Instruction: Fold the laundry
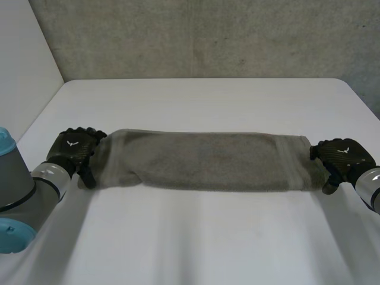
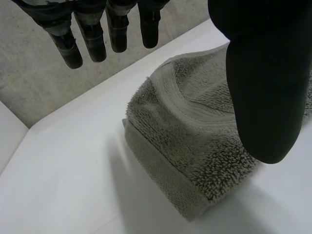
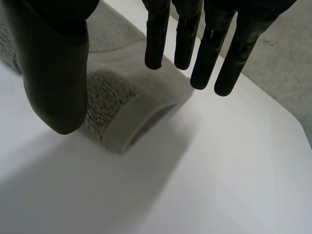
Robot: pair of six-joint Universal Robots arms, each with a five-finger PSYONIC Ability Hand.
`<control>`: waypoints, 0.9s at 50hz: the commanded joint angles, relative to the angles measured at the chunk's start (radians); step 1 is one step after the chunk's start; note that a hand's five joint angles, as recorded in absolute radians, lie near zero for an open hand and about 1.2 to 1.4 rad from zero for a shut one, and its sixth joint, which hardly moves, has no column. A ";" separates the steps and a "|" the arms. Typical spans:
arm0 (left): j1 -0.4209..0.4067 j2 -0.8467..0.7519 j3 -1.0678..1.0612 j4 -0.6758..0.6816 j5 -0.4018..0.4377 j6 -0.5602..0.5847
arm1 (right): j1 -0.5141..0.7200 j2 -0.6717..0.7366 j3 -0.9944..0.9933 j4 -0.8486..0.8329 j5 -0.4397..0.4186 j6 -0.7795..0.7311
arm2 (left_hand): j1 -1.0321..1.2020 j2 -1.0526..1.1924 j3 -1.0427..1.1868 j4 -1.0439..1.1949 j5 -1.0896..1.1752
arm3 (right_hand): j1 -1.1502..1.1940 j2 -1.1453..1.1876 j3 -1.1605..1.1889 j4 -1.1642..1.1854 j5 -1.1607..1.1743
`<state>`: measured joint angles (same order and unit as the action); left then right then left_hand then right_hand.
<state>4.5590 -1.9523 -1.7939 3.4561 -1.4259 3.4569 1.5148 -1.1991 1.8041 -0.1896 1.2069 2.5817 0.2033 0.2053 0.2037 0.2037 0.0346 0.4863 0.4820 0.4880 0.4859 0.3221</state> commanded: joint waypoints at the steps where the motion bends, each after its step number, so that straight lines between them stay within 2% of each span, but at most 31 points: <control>1: 0.000 -0.017 0.001 0.011 0.001 0.005 | -0.027 0.039 -0.012 -0.011 -0.001 -0.023 | 0.037 0.035 0.036 0.036 0.031 | 0.048 0.052 0.046 0.048 0.037; 16: -0.002 -0.060 0.007 0.017 0.002 0.015 | -0.025 0.067 -0.008 -0.054 -0.052 -0.023 | 0.037 0.035 0.036 0.036 0.031 | 0.104 0.108 0.102 0.104 0.093; 21: -0.002 -0.068 0.008 0.017 0.002 0.016 | -0.022 0.084 -0.006 -0.068 -0.061 -0.023 | 0.037 0.035 0.036 0.036 0.031 | 0.186 0.190 0.184 0.186 0.175; 24: 0.000 -0.073 0.010 0.017 0.002 0.016 | -0.021 0.092 -0.011 -0.077 -0.061 -0.023 | 0.037 0.035 0.036 0.036 0.031 | 0.315 0.319 0.313 0.315 0.305; 26: 0.000 -0.076 0.013 0.018 0.002 0.016 | -0.021 0.099 -0.017 -0.086 -0.061 -0.025 | 0.037 0.035 0.036 0.036 0.031 | 0.517 0.521 0.515 0.517 0.506; 27: 0.000 -0.076 0.013 0.018 0.002 0.016 | -0.021 0.099 -0.017 -0.087 -0.061 -0.025 | 0.037 0.035 0.036 0.036 0.031 | 0.518 0.522 0.516 0.518 0.507; 28: 0.000 -0.080 0.013 0.018 0.002 0.016 | -0.021 0.105 -0.022 -0.088 -0.061 -0.025 | 0.037 0.035 0.036 0.036 0.031 | 0.660 0.664 0.658 0.660 0.650; 29: 0.000 -0.083 0.016 0.018 0.002 0.018 | -0.021 0.105 -0.022 -0.088 -0.061 -0.025 | 0.037 0.035 0.036 0.036 0.031 | 0.661 0.666 0.660 0.662 0.651; 31: 0.000 -0.085 0.016 0.020 0.001 0.018 | -0.022 0.115 -0.038 -0.088 -0.056 -0.026 | 0.037 0.035 0.036 0.036 0.031 | 0.909 0.913 0.907 0.910 0.899; 37: 0.000 -0.091 0.024 0.018 0.001 0.018 | -0.031 0.119 -0.068 -0.088 -0.044 -0.026 | 0.037 0.035 0.036 0.036 0.031 | 0.910 0.914 0.908 0.910 0.900; 45: 0.002 -0.091 0.024 0.020 0.001 0.018 | -0.116 0.118 -0.083 -0.085 -0.040 -0.029 | 0.037 0.035 0.036 0.036 0.031 | 0.910 0.914 0.908 0.910 0.900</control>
<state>4.5601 -2.0438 -1.7694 3.4749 -1.4251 3.4745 1.4421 -1.0808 1.7245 -0.2774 1.1656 2.5544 0.2033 0.2054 0.2037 0.2037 0.0346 1.3210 1.3107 1.3348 1.3380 1.1572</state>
